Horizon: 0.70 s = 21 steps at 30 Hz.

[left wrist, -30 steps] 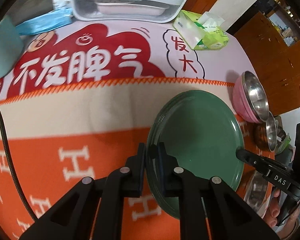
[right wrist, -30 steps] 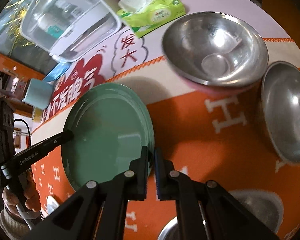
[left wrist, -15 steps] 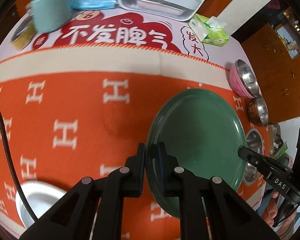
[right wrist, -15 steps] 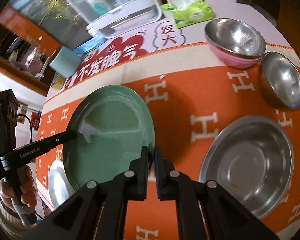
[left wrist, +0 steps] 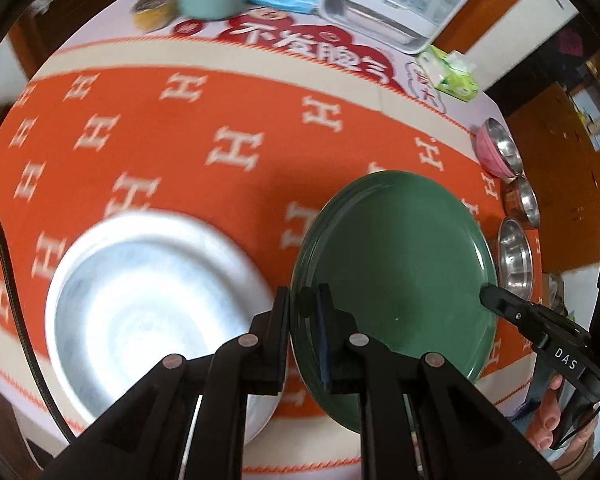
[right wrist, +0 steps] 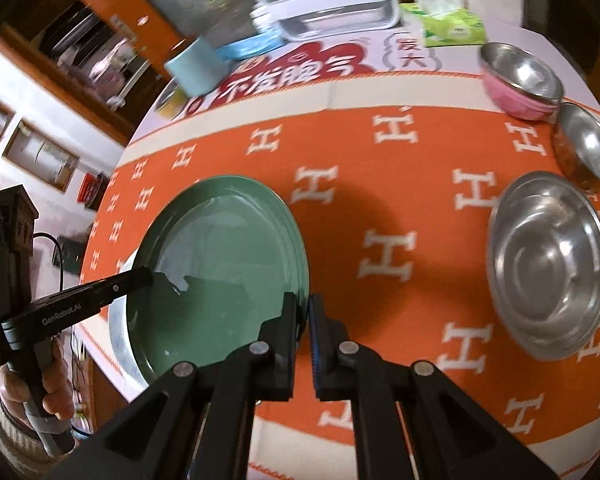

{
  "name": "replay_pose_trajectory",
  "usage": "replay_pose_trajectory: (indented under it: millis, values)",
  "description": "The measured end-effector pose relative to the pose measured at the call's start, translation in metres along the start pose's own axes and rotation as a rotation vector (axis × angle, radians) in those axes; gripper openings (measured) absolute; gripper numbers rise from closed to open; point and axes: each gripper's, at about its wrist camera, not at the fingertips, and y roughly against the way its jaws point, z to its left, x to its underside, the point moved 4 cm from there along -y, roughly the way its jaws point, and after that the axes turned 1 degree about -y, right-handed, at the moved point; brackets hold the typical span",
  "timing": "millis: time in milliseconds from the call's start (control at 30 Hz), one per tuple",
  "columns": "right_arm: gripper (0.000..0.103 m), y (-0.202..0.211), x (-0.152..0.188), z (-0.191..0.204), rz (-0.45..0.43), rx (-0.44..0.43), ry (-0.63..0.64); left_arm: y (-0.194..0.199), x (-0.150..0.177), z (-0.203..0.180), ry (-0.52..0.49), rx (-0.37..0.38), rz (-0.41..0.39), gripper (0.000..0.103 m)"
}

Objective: Organize plates and bowls

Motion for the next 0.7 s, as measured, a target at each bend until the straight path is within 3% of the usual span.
replay_pose_trajectory:
  millis: [400, 700]
  values:
    - [0.005, -0.020, 0.039, 0.079, 0.043, -0.018, 0.158, 0.031, 0.067, 0.082, 0.118, -0.049, -0.027, 0.011]
    - [0.005, -0.055, 0.039, 0.130, 0.049, 0.015, 0.227, 0.023, 0.074, 0.141, 0.135, -0.081, 0.016, 0.012]
